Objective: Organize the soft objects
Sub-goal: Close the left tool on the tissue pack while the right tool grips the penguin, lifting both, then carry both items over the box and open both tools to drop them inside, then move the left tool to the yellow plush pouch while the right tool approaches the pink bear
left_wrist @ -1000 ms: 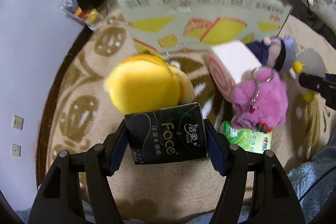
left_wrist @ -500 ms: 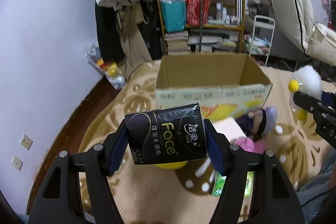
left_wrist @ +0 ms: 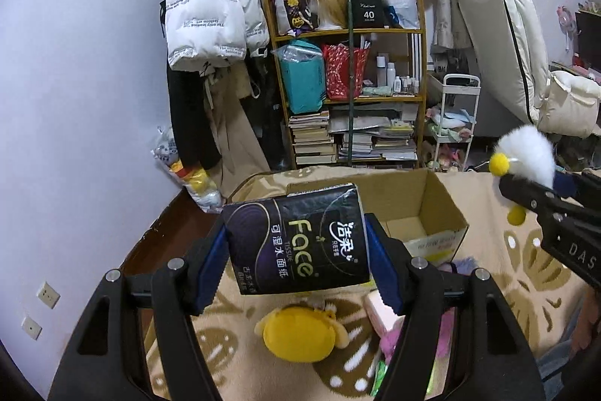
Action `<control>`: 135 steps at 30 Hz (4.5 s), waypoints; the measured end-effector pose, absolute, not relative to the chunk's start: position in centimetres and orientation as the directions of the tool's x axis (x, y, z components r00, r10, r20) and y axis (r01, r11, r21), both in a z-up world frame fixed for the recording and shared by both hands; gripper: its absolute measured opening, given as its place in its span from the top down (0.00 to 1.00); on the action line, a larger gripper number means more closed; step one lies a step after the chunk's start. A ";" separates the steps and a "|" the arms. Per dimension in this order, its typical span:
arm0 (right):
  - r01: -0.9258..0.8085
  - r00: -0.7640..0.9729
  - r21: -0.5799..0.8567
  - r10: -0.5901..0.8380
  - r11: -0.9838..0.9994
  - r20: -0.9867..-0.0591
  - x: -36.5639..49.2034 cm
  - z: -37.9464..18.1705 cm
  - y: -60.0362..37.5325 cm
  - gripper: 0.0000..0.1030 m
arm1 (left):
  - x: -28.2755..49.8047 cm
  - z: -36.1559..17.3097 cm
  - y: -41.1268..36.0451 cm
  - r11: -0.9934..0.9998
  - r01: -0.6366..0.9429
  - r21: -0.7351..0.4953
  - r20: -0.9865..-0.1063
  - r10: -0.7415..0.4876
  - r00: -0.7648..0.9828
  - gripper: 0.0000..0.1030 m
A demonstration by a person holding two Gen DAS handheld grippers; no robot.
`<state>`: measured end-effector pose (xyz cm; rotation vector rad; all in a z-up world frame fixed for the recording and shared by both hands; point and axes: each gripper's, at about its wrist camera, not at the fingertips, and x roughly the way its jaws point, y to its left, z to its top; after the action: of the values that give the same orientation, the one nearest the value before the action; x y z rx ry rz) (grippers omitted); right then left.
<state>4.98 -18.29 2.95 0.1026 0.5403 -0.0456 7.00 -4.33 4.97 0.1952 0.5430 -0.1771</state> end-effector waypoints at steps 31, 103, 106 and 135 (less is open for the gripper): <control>0.068 0.823 0.010 -0.050 0.998 -0.566 13.1 -1.8 -19.5 0.56 | 17.3 -0.6 -6.5 0.957 0.227 0.178 -0.616 -0.071 0.785 0.34; 0.032 0.742 0.079 0.029 0.996 -0.670 4.8 -1.8 -15.9 0.00 | 8.8 -3.0 0.4 0.985 0.151 0.084 -0.845 -0.010 0.535 0.03; 0.052 0.729 0.060 0.003 0.997 -0.685 4.6 -2.2 -15.4 0.00 | 8.8 -3.3 0.7 0.987 0.151 0.060 -0.857 -0.026 0.514 0.03; -0.022 0.491 0.003 0.013 1.000 -0.871 5.9 -10.2 -10.3 0.00 | 11.4 -8.9 -1.4 0.969 0.243 0.051 -0.937 -0.038 0.346 0.03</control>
<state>5.93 -10.33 -10.22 -0.0087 1.0577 0.0213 11.41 -1.42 -8.87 0.1937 1.2058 -0.1837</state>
